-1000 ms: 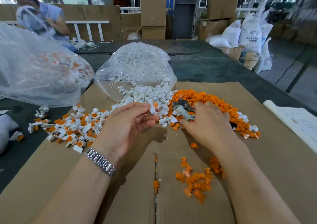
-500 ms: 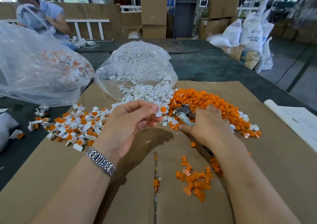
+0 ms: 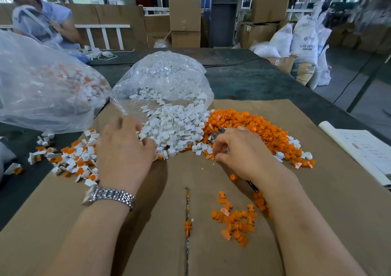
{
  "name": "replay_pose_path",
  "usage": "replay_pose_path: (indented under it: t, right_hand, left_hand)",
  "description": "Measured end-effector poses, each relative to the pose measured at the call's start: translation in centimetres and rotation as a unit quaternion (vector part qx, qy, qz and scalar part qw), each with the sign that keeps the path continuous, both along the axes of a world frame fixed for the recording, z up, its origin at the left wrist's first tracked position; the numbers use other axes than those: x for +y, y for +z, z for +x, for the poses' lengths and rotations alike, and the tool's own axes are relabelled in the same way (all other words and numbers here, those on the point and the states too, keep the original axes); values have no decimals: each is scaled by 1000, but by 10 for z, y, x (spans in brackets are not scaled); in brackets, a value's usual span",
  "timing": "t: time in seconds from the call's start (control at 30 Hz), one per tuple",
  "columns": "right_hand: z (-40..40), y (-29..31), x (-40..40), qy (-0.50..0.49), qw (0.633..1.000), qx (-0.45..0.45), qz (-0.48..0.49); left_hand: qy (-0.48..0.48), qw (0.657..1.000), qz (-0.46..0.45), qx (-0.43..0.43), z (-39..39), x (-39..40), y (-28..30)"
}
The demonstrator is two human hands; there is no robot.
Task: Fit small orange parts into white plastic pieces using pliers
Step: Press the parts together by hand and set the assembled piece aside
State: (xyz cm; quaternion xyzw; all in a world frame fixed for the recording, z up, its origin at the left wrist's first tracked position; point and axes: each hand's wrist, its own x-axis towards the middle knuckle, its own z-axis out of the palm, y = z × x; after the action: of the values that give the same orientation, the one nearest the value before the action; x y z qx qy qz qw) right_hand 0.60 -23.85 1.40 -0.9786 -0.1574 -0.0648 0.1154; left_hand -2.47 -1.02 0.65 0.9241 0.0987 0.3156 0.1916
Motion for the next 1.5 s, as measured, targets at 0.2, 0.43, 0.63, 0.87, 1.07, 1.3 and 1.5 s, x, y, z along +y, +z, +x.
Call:
replay_pose_path:
  t: [0.2, 0.43, 0.63, 0.87, 1.07, 1.3, 1.5]
  right_hand:
    - [5, -6, 6, 5, 997, -50, -58]
    - [3, -8, 12, 33, 997, -37, -65]
    - [-3, -1, 10, 58, 997, 44, -17]
    - [-5, 5, 12, 27, 998, 36, 47]
    - [-7, 10, 11, 2, 937, 46, 346]
    - [-11, 16, 7, 41, 840, 126, 527]
    - [-14, 16, 11, 69, 833, 113, 537]
  left_hand:
    - [-276, 949, 147, 48, 8, -45, -19]
    - [-280, 933, 213, 71, 10, -46, -24]
    - [-309, 939, 105, 109, 6, -40, -23]
    - [-259, 958, 15, 123, 1, -39, -10]
    - [-229, 859, -434, 146, -15, -45, 11]
    - [-278, 598, -738, 144, -8, -38, 15]
    - [-320, 612, -713, 124, -2, -35, 8]
